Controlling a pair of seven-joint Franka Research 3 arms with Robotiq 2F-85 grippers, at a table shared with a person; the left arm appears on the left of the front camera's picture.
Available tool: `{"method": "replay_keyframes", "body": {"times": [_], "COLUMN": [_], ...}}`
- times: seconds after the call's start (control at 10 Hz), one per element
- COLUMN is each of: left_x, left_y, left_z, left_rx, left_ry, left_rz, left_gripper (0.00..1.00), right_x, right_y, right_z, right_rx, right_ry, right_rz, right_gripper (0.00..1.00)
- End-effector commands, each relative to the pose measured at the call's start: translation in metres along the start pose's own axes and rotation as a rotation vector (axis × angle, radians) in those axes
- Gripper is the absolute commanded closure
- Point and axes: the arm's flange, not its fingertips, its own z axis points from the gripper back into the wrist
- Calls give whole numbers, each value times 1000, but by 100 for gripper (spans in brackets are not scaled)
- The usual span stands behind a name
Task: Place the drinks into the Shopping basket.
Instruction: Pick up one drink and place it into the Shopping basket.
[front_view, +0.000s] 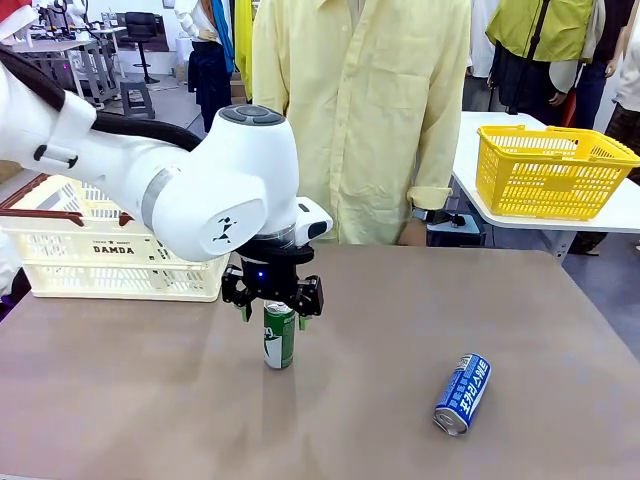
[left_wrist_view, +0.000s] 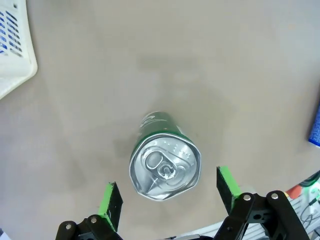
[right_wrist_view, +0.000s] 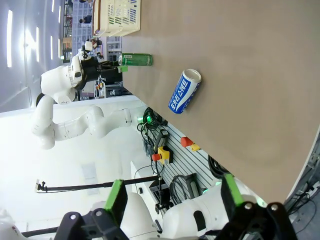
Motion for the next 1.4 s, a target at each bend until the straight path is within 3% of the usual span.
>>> {"method": "replay_keyframes", "body": {"times": [0.0,0.1,0.2,0.3,0.4,1.3], "left_x": [4,3,5,6,6,6], "left_y": [-4,-4,-4,-4,-5,-7], "left_z": [-3,-2,-5,-8,-9,-10], "left_rx": [-13,-9,-1,6,17,17], "left_ry": [-17,-37,-36,-30,-22,4], "left_rz": [16,20,21,33,33,23], "left_gripper": [0,0,14,73,100,100], "right_x": [-1,-1,-1,-1,-1,-1], "right_y": [1,1,1,1,1,1], "right_z": [1,1,1,1,1,1], "right_rx": [-17,-17,-17,-17,-17,-17], "right_ry": [3,3,3,3,3,3], "right_rz": [12,12,12,12,12,12], "right_gripper": [0,0,0,0,0,0]}}
